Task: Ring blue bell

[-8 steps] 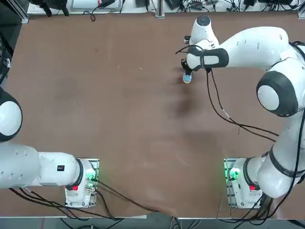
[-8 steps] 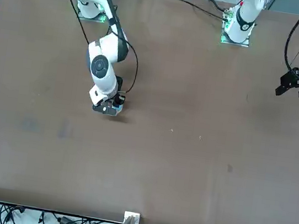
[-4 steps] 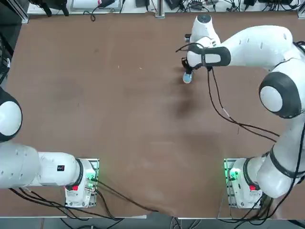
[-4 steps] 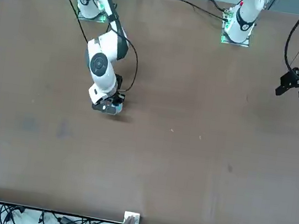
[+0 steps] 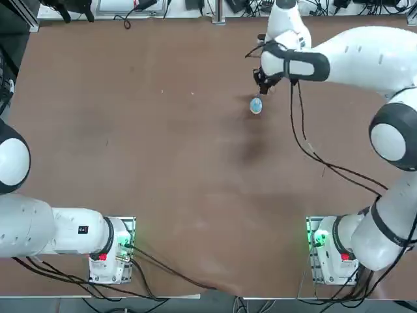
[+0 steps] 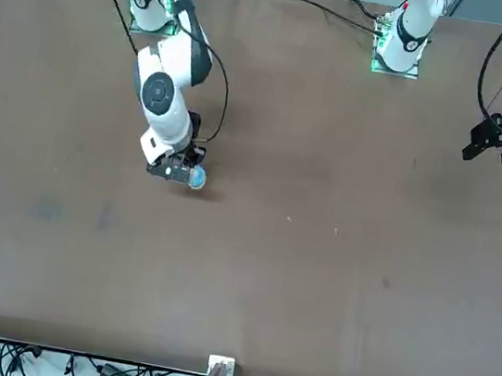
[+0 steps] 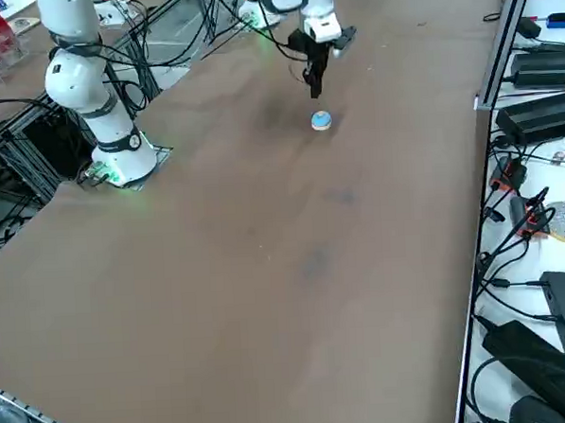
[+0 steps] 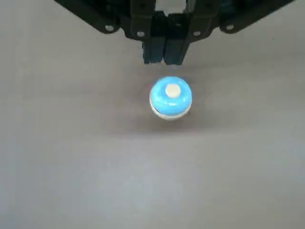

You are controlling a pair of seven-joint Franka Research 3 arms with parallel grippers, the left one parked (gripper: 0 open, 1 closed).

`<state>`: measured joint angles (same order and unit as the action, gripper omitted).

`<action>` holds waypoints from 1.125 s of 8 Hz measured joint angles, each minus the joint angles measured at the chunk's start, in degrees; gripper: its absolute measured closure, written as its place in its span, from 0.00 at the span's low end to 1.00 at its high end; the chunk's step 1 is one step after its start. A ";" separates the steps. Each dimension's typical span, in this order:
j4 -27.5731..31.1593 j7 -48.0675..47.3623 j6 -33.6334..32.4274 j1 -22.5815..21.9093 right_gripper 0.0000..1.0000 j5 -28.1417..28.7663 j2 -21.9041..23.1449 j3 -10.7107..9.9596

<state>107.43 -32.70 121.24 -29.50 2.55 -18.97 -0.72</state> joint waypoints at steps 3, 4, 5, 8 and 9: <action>-4.62 0.04 -10.71 4.55 0.87 -0.02 5.39 -0.38; -6.08 0.06 -12.42 6.64 0.71 -0.34 6.11 -0.45; -7.06 0.25 -13.34 8.36 0.55 -1.10 6.30 -0.54; -9.28 7.28 -16.36 11.92 0.02 -2.44 6.98 -1.27; -12.04 11.19 -21.55 14.05 0.00 -2.50 7.80 -1.80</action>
<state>95.39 -21.51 99.69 -15.45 0.06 -11.17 -2.52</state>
